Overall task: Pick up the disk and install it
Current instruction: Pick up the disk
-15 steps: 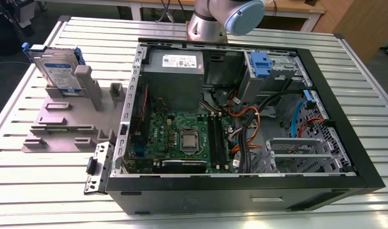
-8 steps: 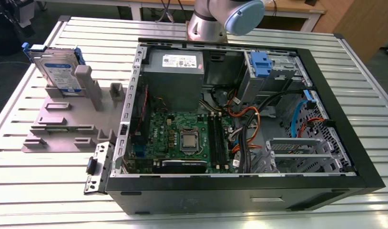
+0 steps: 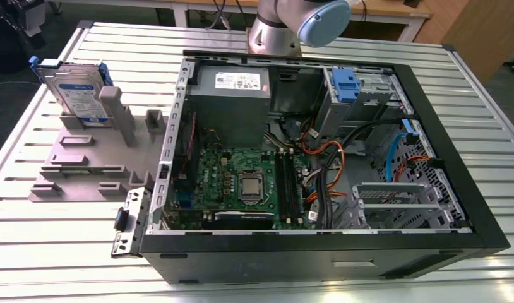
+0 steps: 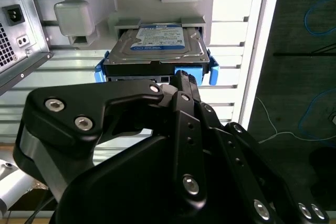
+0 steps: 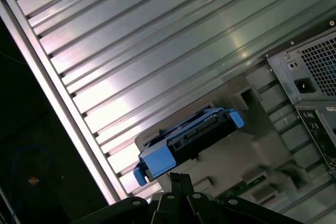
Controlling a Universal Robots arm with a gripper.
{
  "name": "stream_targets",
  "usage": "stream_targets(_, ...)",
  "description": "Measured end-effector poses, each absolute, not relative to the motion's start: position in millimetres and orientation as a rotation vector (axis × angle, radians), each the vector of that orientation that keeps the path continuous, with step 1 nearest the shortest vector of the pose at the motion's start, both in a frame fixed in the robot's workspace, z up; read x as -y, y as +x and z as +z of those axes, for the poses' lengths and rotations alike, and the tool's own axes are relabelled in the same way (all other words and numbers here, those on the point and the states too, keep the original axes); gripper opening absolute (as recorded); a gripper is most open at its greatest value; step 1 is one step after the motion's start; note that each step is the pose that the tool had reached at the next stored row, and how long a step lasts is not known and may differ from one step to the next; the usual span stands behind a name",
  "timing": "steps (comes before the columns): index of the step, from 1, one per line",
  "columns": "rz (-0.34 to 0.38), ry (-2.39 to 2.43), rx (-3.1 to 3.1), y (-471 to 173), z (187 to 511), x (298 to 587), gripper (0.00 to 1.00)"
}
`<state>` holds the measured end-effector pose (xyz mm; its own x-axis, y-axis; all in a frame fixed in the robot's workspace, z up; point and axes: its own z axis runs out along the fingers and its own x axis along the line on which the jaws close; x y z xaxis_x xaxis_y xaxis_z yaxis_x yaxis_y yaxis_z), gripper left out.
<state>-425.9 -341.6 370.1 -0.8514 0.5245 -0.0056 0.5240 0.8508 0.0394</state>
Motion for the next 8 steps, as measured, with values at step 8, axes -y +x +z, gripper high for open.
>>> stream_targets(8, 0.057, 0.875, -3.0, -425.9, 370.1, 341.6, 0.11)
